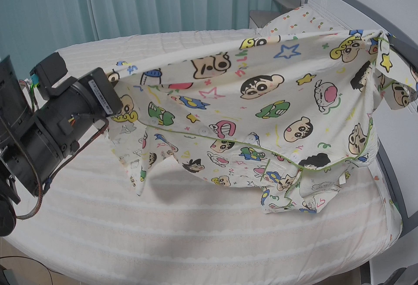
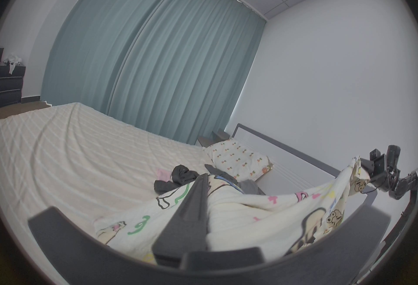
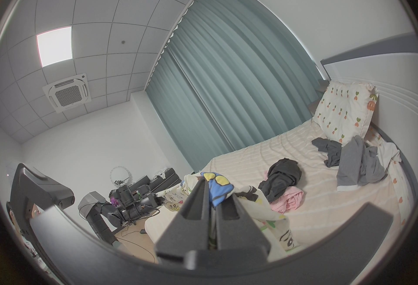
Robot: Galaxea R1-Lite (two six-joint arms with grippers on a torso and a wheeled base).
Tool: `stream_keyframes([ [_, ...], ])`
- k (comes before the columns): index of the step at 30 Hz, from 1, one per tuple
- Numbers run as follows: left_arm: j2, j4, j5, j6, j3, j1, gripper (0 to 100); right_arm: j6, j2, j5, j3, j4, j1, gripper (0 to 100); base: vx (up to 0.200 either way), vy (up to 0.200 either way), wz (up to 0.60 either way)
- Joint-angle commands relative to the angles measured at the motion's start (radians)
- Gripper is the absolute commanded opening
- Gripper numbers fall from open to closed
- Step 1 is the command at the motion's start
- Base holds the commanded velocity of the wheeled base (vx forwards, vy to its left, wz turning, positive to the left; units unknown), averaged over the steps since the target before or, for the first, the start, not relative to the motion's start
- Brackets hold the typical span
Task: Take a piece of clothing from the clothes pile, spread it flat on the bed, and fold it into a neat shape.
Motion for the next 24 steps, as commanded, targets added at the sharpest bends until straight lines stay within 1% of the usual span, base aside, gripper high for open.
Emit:
stream_keyframes([
  [1, -0.019, -0.004, 0.001, -0.001, 0.041, -0.003, 0, -0.001, -0.013, 0.001, 0.018, -0.002, 0.023, 0, -0.2, 0.0, 0.0],
  [8, -0.024, -0.002, 0.004, -0.008, 0.059, -0.003, 0, -0.001, -0.02, 0.001, 0.019, -0.004, 0.029, 0, -0.2, 0.0, 0.0],
  [16, -0.021, -0.004, 0.009, -0.007, 0.053, 0.009, 0, -0.001, -0.02, 0.002, 0.038, -0.002, 0.029, 0, 0.0, 0.0, 0.0],
  [19, -0.022, -0.004, 0.006, -0.001, 0.047, 0.028, 0, -0.001, -0.022, 0.002, 0.038, -0.002, 0.029, 0, 0.0, 0.0, 0.0],
  [24, -0.027, -0.004, 0.004, -0.001, 0.058, 0.051, 0, -0.001, -0.025, 0.004, 0.038, -0.002, 0.029, 0, 0.0, 0.2, 0.0],
])
